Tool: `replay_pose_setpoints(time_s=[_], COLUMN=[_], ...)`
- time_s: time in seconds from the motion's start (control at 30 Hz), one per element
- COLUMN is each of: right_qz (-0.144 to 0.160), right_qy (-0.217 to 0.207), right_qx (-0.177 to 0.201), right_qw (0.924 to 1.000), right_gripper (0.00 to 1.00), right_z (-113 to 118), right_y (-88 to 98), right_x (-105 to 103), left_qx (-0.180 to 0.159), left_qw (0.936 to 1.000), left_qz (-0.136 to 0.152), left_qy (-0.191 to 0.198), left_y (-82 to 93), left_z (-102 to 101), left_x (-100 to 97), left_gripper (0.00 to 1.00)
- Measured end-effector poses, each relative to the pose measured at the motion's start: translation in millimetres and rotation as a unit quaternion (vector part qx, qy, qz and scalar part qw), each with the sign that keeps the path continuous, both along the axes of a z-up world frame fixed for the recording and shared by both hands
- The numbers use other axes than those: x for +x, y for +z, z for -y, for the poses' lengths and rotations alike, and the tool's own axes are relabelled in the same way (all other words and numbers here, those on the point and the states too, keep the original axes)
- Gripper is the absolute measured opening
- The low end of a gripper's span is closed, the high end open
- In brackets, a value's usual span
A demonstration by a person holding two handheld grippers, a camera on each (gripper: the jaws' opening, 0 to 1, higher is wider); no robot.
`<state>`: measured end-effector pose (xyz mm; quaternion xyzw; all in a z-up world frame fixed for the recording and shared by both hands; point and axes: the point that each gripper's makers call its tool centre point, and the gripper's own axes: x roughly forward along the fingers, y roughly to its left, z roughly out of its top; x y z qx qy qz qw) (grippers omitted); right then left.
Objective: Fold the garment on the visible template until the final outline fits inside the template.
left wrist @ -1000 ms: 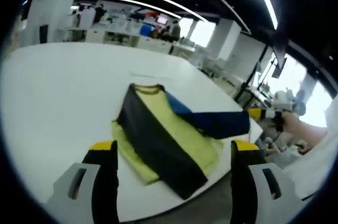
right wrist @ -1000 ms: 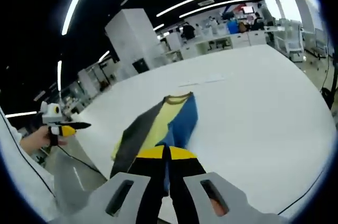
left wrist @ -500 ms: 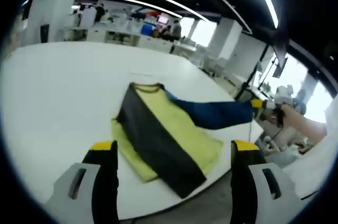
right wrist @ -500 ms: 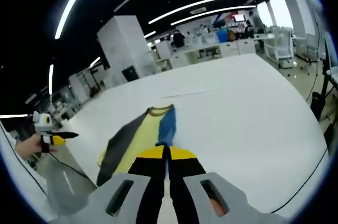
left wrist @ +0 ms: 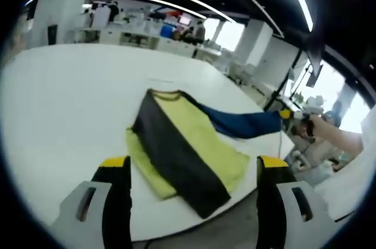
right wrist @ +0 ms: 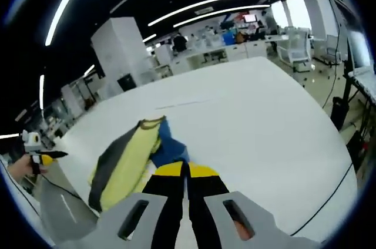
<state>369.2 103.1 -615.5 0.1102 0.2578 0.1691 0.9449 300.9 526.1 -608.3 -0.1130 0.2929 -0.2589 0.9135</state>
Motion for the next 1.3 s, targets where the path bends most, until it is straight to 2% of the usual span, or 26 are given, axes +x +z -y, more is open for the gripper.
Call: replay_pose_setpoints(time_s=[0.3, 0.6, 1.3], right_qz=[-0.021, -0.041, -0.077], right_qy=[-0.035, -0.064, -0.077], right_qx=[-0.008, -0.023, -0.058], right_qw=[0.9991, 0.9968, 0.9924], right_gripper=[0.02, 0.02, 0.02], right_z=[16, 44, 76], right_y=[-18.8, -32.6, -56.5], right_x=[2, 8, 24], left_qx=[0.004, 0.006, 0.01], left_qw=[0.9999, 0.9997, 0.9991], left_qz=[-0.005, -0.008, -0.02], left_qy=[0.011, 0.02, 0.037], left_y=[-2.4, -5.0, -12.0], left_z=[-6, -9, -13], left_x=[-0.4, 0.3, 2.8], left_gripper=[0.84, 0.84, 0.84])
